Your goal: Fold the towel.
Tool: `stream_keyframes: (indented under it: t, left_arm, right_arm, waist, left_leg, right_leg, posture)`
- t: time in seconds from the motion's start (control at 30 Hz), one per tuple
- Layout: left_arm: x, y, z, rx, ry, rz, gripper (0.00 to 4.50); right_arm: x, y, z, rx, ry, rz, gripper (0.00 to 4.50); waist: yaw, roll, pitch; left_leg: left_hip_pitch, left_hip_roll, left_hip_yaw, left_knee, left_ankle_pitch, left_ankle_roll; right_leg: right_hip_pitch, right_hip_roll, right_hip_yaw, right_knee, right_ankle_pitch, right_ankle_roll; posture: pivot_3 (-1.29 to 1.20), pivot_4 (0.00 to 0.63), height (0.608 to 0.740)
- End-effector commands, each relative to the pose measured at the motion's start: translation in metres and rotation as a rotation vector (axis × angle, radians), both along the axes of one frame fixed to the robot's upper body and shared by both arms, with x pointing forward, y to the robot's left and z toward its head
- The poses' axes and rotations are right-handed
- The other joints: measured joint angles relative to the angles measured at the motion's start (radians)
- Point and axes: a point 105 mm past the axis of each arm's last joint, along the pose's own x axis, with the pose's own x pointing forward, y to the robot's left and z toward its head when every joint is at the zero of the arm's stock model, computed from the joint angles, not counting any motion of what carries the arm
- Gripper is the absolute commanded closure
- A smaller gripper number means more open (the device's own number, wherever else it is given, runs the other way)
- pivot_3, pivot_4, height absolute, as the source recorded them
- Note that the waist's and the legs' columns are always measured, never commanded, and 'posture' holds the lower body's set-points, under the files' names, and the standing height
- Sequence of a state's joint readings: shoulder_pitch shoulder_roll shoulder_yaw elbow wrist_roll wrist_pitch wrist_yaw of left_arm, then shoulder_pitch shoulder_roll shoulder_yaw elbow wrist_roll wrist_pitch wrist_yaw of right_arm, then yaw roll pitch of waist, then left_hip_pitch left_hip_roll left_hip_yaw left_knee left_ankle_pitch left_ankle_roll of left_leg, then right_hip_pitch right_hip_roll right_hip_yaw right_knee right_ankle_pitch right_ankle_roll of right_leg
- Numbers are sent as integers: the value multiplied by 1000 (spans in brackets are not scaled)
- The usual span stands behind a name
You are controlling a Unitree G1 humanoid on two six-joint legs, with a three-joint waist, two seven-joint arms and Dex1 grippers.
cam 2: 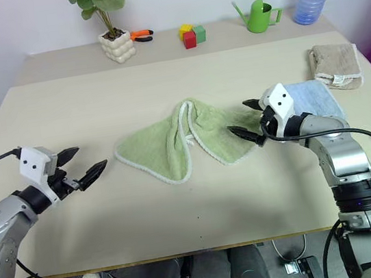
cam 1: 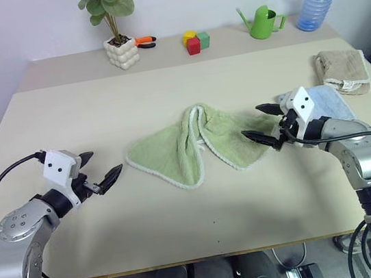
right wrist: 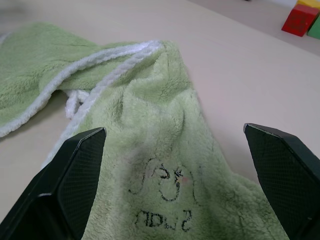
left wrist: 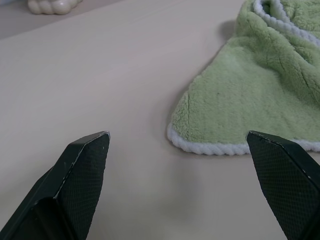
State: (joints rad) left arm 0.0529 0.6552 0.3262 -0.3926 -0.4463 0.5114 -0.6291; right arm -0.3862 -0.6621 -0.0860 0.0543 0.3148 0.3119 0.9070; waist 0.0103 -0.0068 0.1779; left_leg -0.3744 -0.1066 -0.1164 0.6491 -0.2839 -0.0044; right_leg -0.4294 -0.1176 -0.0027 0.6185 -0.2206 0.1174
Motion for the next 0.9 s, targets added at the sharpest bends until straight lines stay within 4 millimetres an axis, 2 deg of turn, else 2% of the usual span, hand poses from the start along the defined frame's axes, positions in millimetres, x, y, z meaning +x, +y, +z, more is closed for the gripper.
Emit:
stream_keyframes:
  t: [0.03,0.27,0.6,0.67,0.73,0.9]
  left_arm:
    - [-3,3,9,17,-38,7,38]
    - [1,-2,12,15,-61,-1,38]
    - [11,-38,9,101,-87,-143,38]
    - [15,-49,9,79,-75,-181,38]
    - [16,-73,5,86,-46,-282,38]
    - [11,-117,-5,135,-6,-457,38]
  right_arm:
    - [3,-5,15,-25,-51,-3,0]
    - [6,4,17,-24,-60,12,0]
    - [8,21,10,-21,-63,50,0]
    - [9,22,13,-8,-73,45,0]
    - [8,19,10,-5,-74,27,0]
    - [-1,17,1,-3,-65,-1,0]
  waist:
    - [0,0,0]
    - [1,0,0]
    - [2,0,0]
    - [1,0,0]
    - [3,0,0]
    - [2,0,0]
  left_leg:
    - [0,0,0,0,0,0]
    - [0,0,0,0,0,0]
    - [0,0,0,0,0,0]
    - [0,0,0,0,0,0]
    - [0,0,0,0,0,0]
    - [0,-1,0,0,1,-2]
  right_leg:
    - [0,0,0,0,0,0]
    - [0,0,0,0,0,0]
    - [0,0,0,0,0,0]
    - [0,0,0,0,0,0]
    - [0,0,0,0,0,0]
    - [0,0,0,0,0,0]
  posture:
    - [0,150,732]
    - [0,150,732]
    - [0,150,732]
    - [0,150,732]
    - [0,150,732]
    - [0,150,732]
